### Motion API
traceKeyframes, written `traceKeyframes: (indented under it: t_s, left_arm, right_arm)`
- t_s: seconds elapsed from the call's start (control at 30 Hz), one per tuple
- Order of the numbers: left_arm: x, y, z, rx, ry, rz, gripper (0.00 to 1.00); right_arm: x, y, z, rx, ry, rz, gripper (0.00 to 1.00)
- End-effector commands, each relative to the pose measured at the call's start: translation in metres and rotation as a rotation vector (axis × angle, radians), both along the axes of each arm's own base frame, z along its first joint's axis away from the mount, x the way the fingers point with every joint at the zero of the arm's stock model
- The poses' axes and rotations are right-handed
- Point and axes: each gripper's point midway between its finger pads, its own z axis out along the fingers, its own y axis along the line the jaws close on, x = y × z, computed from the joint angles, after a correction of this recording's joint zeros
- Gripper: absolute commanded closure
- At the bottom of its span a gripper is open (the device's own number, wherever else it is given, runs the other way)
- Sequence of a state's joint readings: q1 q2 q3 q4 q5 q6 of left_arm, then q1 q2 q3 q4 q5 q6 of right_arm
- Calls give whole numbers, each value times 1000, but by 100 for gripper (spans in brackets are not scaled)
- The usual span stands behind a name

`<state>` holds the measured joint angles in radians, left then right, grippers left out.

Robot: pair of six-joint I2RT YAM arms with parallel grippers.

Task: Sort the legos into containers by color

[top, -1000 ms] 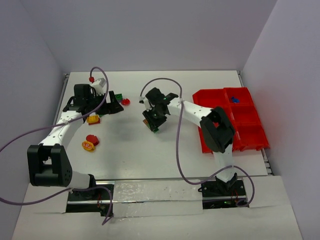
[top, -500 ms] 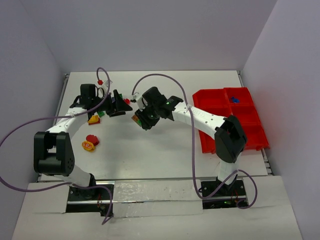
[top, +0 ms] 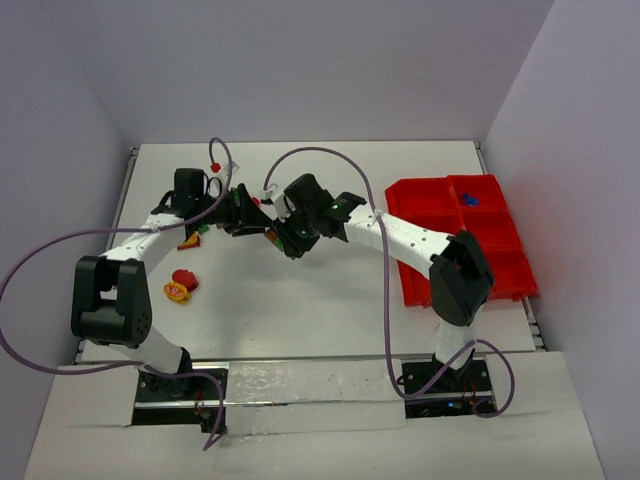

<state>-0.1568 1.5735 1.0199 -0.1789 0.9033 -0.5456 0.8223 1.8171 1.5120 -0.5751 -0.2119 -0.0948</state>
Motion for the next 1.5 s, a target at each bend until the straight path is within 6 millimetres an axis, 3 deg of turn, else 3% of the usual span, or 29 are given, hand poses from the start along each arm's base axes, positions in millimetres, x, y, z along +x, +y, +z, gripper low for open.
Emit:
traceKeyframes:
  t_s: [0.0,0.3,0.43,0.73,1.0,1.17,1.23,1.37,1.47]
  left_arm:
    - [1,-6,13,-38,-19,-29,37]
    - [-5,-15,11,-37,-15,-61,46]
    - [-8,-19,8,-25,-17,-72,56]
    - [-4,-16,-2,23,-18,-55,100]
    - [8,1,-20,152,-47,26,100]
    - [14,11,-18,210,-105,81,100]
    - [14,13,-15,222,-126,88,100]
    - [17,19,-4,255,-189,105,100]
    - [19,24,14,271,-268,127,100]
  right_arm:
    - [6,8,44,91,-96,-4,100]
    - [8,9,50,92,-108,-6,100]
    - [8,9,53,97,-110,-9,100]
    - [5,7,67,117,-129,-11,100]
    - [-5,-2,92,178,-158,8,100]
    - [-15,-10,110,220,-160,13,100]
    - [-12,-19,112,204,-179,-14,100]
    - [19,-68,95,117,-184,-154,100]
    - [59,-144,84,48,-172,-353,100]
